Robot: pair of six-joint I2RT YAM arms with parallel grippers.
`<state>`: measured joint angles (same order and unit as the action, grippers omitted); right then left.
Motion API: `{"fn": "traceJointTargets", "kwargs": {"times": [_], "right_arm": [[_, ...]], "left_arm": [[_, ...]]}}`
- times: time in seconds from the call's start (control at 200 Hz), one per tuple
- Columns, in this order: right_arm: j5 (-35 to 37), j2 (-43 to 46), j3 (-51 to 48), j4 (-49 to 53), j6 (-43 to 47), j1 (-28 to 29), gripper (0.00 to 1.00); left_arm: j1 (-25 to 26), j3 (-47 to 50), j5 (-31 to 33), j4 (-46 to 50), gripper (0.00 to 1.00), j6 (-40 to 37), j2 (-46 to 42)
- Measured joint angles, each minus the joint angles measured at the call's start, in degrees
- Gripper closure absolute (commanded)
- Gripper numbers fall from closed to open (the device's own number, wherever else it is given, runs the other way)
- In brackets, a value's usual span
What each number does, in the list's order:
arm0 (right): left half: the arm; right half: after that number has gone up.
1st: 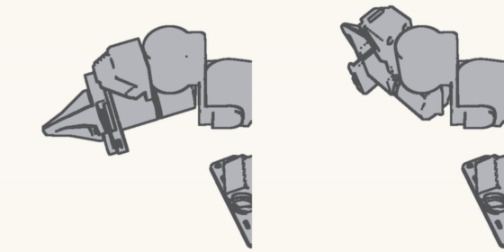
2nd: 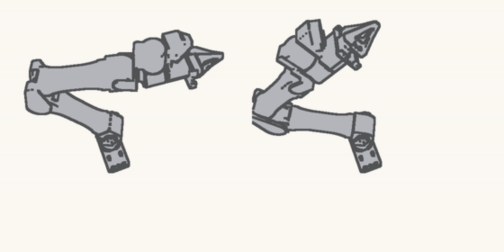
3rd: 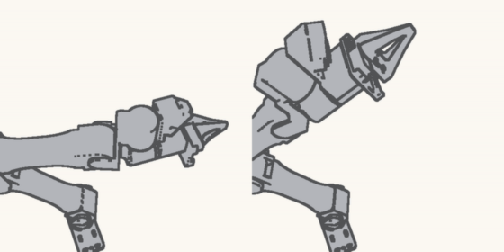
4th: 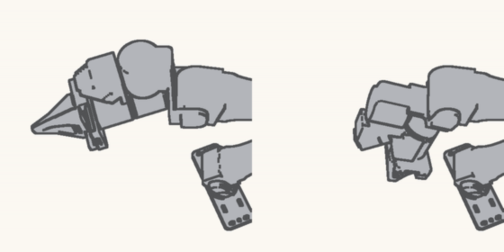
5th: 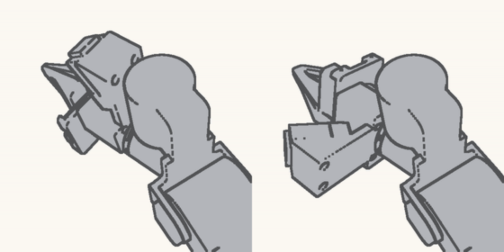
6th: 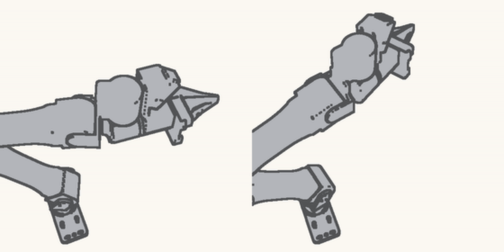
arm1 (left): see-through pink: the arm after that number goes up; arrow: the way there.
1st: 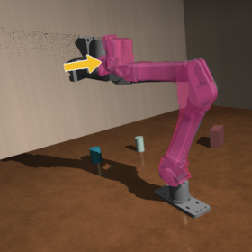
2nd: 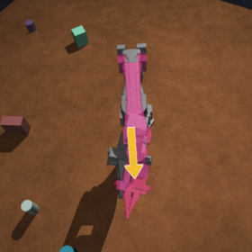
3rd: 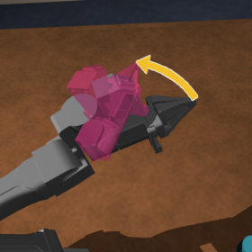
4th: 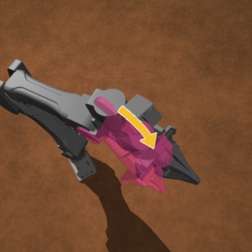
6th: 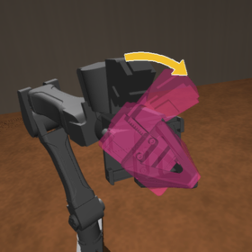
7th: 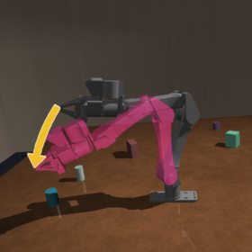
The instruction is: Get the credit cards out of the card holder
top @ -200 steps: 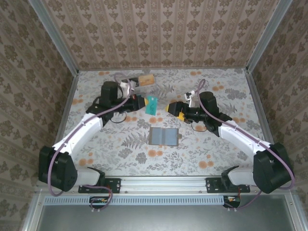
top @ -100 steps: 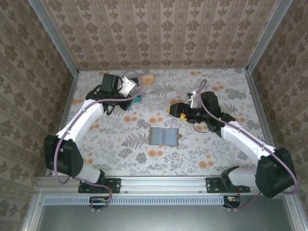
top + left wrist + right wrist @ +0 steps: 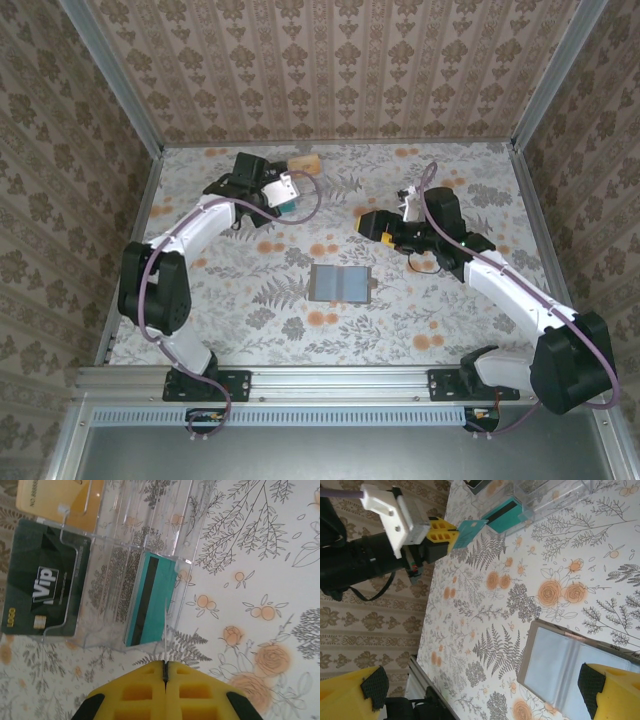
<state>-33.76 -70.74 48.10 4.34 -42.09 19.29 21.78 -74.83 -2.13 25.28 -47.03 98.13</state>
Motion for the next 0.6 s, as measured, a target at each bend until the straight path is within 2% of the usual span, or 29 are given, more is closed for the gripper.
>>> {"fn": "traceJointTargets", "kwargs": {"times": [0.26, 0.6], "right_arm": [[0.37, 0.0, 0.61, 0.94, 0.17, -0.42, 0.0], [0.61, -0.02, 0.63, 1.97, 0.13, -0.83, 0.0]], "left_arm": [[0.0, -2.99, -0.2, -3.3, 1.0, -6.62, 7.19], [-0.02, -5.97, -0.83, -5.09, 1.0, -9.77, 11.8]]}}
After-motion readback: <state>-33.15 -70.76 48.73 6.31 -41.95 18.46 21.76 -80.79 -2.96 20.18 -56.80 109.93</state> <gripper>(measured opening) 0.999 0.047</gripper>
